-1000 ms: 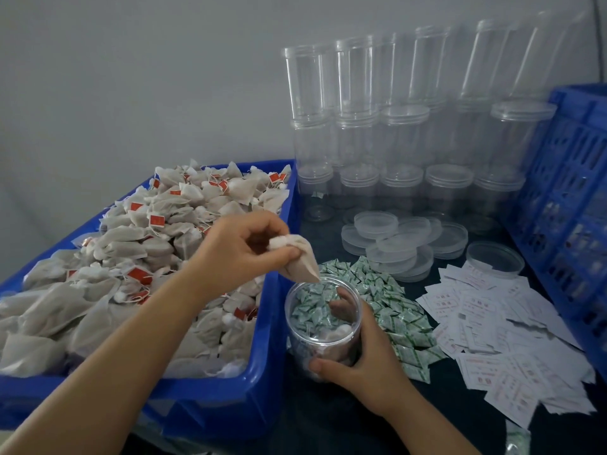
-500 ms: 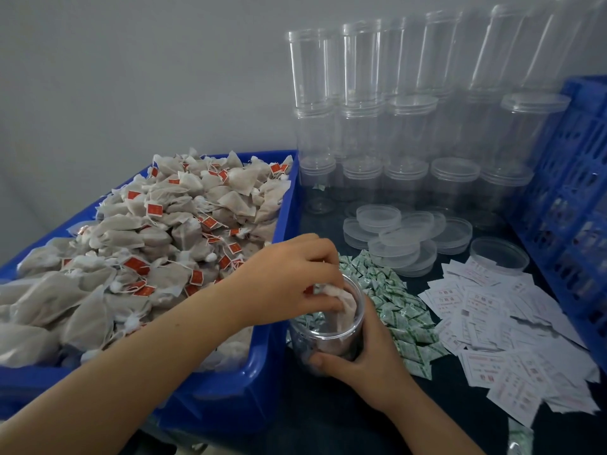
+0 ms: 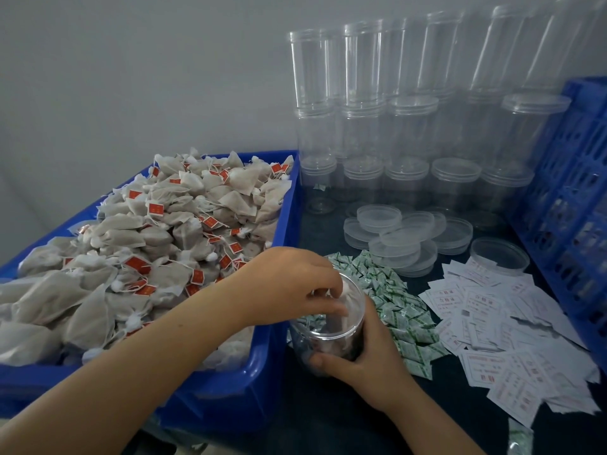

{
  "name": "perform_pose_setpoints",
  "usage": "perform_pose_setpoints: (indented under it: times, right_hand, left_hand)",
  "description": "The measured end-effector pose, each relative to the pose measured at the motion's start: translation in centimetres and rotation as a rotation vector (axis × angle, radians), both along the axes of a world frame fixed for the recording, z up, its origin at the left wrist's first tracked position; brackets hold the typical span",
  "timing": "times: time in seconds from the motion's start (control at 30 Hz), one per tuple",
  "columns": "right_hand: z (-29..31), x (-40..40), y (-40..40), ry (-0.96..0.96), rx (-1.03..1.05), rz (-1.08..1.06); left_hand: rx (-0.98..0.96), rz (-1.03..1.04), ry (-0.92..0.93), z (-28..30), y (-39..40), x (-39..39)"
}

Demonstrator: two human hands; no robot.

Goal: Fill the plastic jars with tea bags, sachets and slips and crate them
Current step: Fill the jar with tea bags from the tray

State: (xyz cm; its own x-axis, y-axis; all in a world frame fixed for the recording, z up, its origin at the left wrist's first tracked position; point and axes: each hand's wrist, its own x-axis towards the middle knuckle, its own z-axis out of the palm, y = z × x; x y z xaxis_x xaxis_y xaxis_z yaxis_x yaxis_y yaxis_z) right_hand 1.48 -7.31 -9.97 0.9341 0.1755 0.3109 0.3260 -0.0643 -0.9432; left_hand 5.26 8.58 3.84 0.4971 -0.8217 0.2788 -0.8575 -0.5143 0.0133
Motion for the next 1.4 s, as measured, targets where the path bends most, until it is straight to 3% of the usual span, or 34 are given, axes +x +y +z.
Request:
perform_pose_setpoints:
  times: [0.33,0.43,0.53,0.77,0.87,1.07,1.4]
  right_hand:
    - [0.1,0.0,0.2,-0.01,-0.003,-0.01]
    - [-0.1,-0.1,0.1,0.001,0.007,-0.01]
    - [-0.2,-0.2,0.1,0.01,0.001,-0.004]
    - [-0.1,-0.2,0.0,0.013,0.009,-0.005]
    - [0.2,-0.3,0.2,0.012,0.013,-0.01]
    - [0.4,-0.4,0.3,0.004,0.013,-0.013]
    - [0.5,-0.6,0.2,0.003,0.012,-0.006]
  left_hand:
    - [-0.133,-0.02,-0.105,0.2,0.7,0.6]
    - [-0.234,0.116,-0.172,0.8,1.8,1.5]
    - [-0.281,0.406,-0.17,1.5,4.1,3.1]
    - [-0.152,0.9,-0.114,2.0,10.6,4.7]
    - [0.081,1.012,-0.082,1.4,12.8,3.9]
    - [0.434,1.056,0.171,-0.5,15.1,2.1]
    - [0.497,1.055,0.074,-0.9,14.5,1.9]
